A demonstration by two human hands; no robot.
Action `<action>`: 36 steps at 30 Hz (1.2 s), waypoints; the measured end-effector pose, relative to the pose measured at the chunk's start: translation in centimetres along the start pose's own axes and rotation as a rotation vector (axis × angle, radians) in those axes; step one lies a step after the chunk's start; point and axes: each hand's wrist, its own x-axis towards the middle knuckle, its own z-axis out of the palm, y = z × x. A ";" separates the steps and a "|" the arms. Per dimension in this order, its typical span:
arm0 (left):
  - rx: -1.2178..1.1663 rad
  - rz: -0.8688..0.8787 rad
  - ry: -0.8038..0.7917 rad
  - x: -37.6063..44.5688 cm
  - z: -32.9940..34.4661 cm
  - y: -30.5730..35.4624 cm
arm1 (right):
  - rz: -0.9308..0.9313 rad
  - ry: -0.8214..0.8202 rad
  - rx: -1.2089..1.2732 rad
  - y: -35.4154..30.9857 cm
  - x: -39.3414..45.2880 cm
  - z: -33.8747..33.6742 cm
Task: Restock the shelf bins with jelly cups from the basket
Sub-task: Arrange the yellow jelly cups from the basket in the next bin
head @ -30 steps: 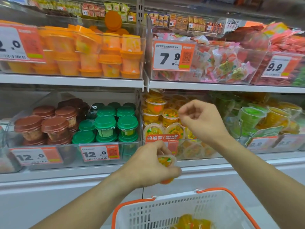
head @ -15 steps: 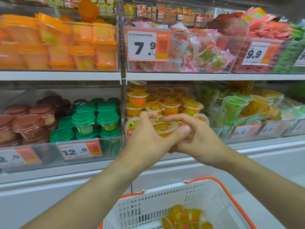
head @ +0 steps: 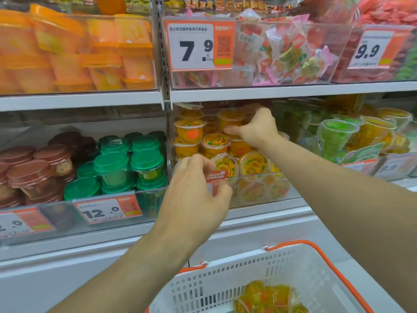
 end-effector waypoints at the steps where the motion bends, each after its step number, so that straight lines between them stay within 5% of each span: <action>1: -0.010 -0.003 0.006 0.0 -0.1 -0.1 | 0.018 -0.014 -0.019 -0.2 0.7 0.5; 16: -0.033 -0.009 0.014 -0.4 -0.5 -1.8 | -0.012 0.012 -0.547 -3.6 3.9 5.1; 25: -0.040 0.023 -0.044 -1.0 0.1 -2.2 | -0.047 0.077 -0.304 -2.7 -0.4 1.1; 31: 0.160 -0.002 -0.551 -4.1 6.0 -4.7 | -0.322 0.312 0.125 1.7 -11.3 -3.5; 33: 0.304 -0.023 -0.811 -5.5 8.8 -6.4 | -0.251 0.304 0.164 5.8 -16.1 -3.0; 36: 0.469 -0.032 -1.030 -7.9 12.9 -8.5 | 0.059 0.066 0.036 15.0 -23.8 -1.4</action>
